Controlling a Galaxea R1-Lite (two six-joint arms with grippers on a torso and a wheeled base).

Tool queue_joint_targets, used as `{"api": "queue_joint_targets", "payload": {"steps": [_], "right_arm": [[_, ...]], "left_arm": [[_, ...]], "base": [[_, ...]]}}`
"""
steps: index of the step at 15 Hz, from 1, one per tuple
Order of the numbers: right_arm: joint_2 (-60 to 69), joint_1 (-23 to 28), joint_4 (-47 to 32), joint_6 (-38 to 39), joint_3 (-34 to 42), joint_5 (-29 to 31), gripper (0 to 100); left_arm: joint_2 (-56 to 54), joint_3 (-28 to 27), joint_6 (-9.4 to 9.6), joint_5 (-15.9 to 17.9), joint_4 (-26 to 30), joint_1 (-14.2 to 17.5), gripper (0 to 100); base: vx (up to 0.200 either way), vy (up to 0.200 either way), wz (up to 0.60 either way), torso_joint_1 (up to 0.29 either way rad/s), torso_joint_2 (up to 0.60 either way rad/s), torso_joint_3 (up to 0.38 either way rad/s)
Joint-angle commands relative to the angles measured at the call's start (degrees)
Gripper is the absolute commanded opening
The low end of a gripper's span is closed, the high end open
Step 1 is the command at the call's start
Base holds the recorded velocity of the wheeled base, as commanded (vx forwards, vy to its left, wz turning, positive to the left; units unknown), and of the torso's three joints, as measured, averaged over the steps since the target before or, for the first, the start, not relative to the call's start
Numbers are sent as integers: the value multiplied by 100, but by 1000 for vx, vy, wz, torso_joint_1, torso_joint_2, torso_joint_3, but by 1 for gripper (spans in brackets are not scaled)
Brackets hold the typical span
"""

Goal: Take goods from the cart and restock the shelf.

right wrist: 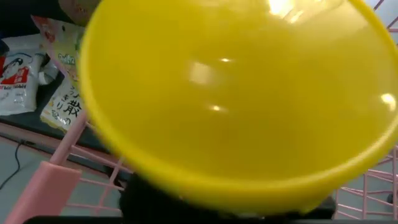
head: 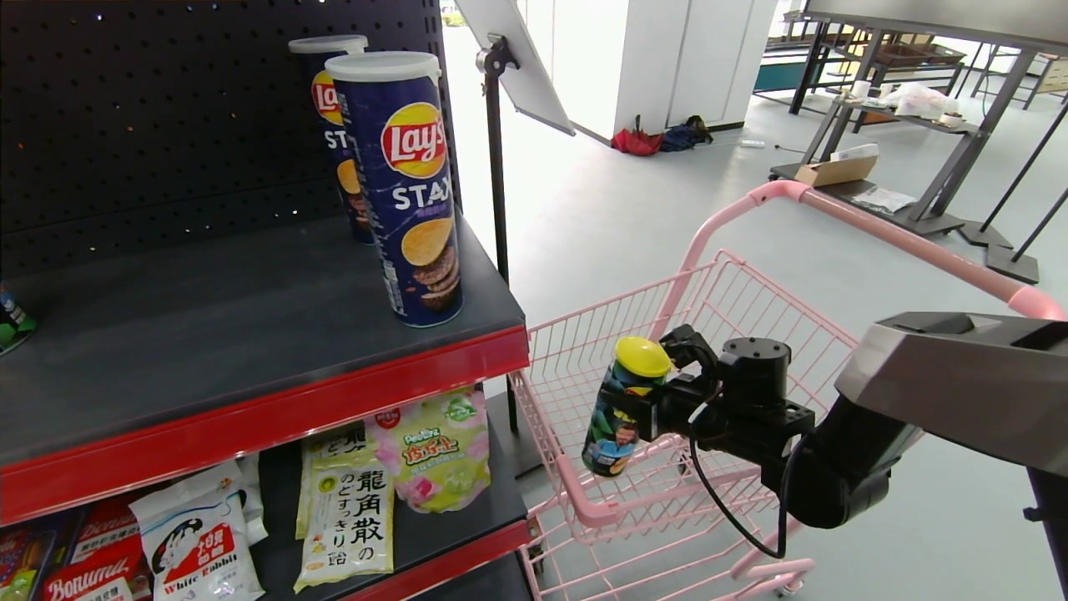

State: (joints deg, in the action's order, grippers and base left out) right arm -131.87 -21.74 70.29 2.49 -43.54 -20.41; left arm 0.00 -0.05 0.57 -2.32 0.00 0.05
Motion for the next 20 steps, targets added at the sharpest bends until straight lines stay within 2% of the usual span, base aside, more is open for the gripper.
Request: {"api": "queue_joint_targets", "payload": {"steps": [1, 2, 4, 6, 10, 12, 15, 18, 19, 20], "right_arm": [[3, -24, -15, 6, 4, -7, 0], [3, -24, -7, 6, 13, 10, 0], [135, -24, -7, 6, 65, 406, 0], [715, -15, -235, 6, 21, 661, 0], [2499, 20, -2125, -126, -400, 1118, 0], [3439, -6, -3065, -407, -831, 1742, 0], [4749, -59, -3900, -750, -523, 2955, 0], [5962, -120, -4955, -767, -75, 3104, 0], [6674, -59, -5596, -776, 232, 3254, 0], [7052, -32, -5781, -785, 461, 3359, 0]], "left_arm": [[9, -4, 4, -6, 0, 4, 100], [0, -4, 4, -6, 0, 4, 100], [9, -4, 4, -6, 0, 4, 100], [9, 5, -5, -6, 0, 4, 100], [9, -4, -5, -6, 0, 4, 100], [0, -4, -13, 3, 0, 4, 100], [9, -4, -13, 3, 0, 4, 100], [9, -4, -13, 12, 0, 4, 100], [9, -4, -13, 3, 9, 4, 100], [9, -4, -13, 12, 0, 4, 100]], "base": [[0, 0, 0, 0, 0, 0], [0, 0, 0, 0, 0, 0], [0, 0, 0, 0, 0, 0], [0, 0, 0, 0, 0, 0], [0, 0, 0, 0, 0, 0], [0, 0, 0, 0, 0, 0], [0, 0, 0, 0, 0, 0], [0, 0, 0, 0, 0, 0], [0, 0, 0, 0, 0, 0], [0, 0, 0, 0, 0, 0]]}}
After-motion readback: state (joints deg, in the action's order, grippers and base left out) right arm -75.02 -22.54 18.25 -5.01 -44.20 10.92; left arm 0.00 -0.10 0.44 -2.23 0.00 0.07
